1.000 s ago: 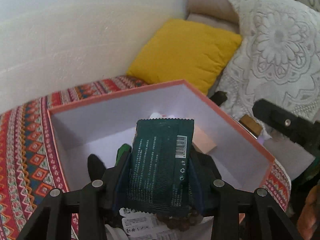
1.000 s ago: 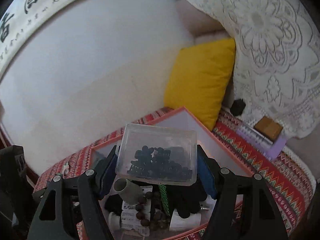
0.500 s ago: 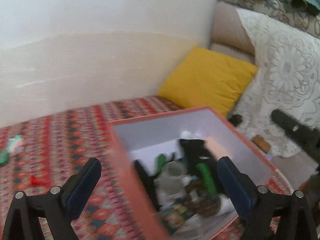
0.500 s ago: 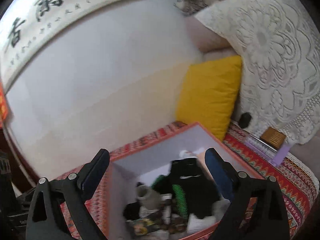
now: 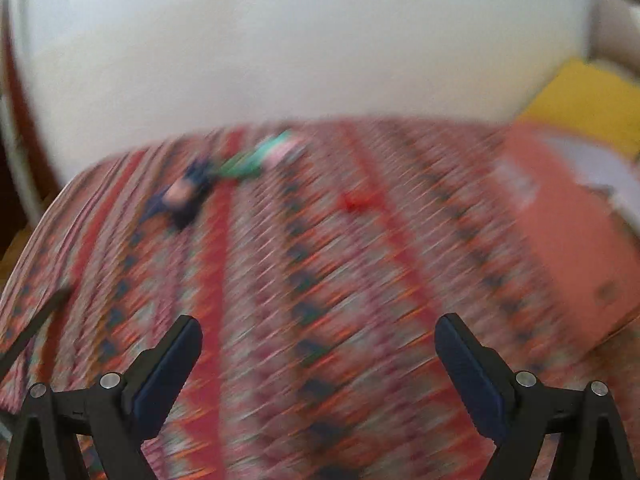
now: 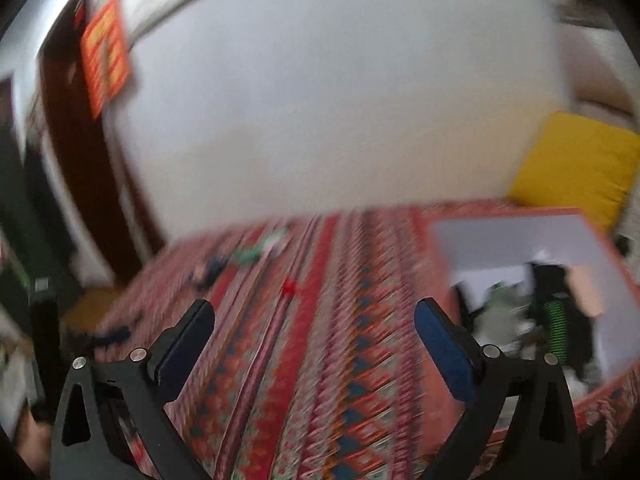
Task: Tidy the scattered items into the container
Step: 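Swing both open tools back over the blue doll and red cone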
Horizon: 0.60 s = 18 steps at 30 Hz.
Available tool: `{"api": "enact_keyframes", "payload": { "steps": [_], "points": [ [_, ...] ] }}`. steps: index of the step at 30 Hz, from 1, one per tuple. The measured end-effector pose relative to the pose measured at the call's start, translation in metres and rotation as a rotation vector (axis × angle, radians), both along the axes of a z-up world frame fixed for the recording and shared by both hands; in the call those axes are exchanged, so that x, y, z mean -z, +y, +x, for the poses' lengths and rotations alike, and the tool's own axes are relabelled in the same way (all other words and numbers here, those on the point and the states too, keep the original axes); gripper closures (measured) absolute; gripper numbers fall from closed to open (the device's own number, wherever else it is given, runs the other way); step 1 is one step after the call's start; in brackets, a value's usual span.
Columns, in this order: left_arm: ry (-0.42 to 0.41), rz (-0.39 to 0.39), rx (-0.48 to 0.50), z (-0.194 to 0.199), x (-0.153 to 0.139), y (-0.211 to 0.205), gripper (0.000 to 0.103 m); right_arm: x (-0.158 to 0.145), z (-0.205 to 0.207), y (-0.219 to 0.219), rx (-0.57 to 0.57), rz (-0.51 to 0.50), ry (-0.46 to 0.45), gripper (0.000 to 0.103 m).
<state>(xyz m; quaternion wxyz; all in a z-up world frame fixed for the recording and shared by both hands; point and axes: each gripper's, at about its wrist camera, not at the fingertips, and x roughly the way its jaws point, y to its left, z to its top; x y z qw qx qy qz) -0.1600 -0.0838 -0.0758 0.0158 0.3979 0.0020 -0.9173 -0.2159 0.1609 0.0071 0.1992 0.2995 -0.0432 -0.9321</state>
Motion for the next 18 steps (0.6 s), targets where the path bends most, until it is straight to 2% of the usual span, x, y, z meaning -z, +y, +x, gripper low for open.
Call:
{"api": "enact_keyframes", "payload": {
  "steps": [4, 8, 11, 13, 15, 18],
  "points": [
    [-0.089, 0.021, -0.098, -0.005, 0.044, -0.052, 0.006, 0.056, -0.014, -0.068, -0.108, 0.173, -0.096, 0.002],
    [-0.165, 0.063, -0.154, -0.024, 0.08, -0.086, 0.006, 0.097, -0.035, -0.103, -0.155, 0.231, -0.172, 0.003],
    [-0.235, 0.092, -0.189, -0.045, 0.11, -0.099, 0.006, 0.13, -0.059, -0.114, -0.147, 0.257, -0.246, 0.003],
    [-0.219, 0.073, -0.21, -0.059, 0.116, -0.1, 0.001, 0.147, -0.072, -0.113, -0.13, 0.281, -0.286, 0.003],
    [-0.218, 0.049, -0.219, -0.075, 0.118, -0.098, 0.001, 0.167, -0.088, -0.118, -0.115, 0.325, -0.317, 0.003],
    [-0.221, 0.041, -0.216, -0.103, 0.119, -0.103, 0.001, 0.191, -0.114, -0.12, -0.097, 0.339, -0.345, 0.003]
  ]
}}
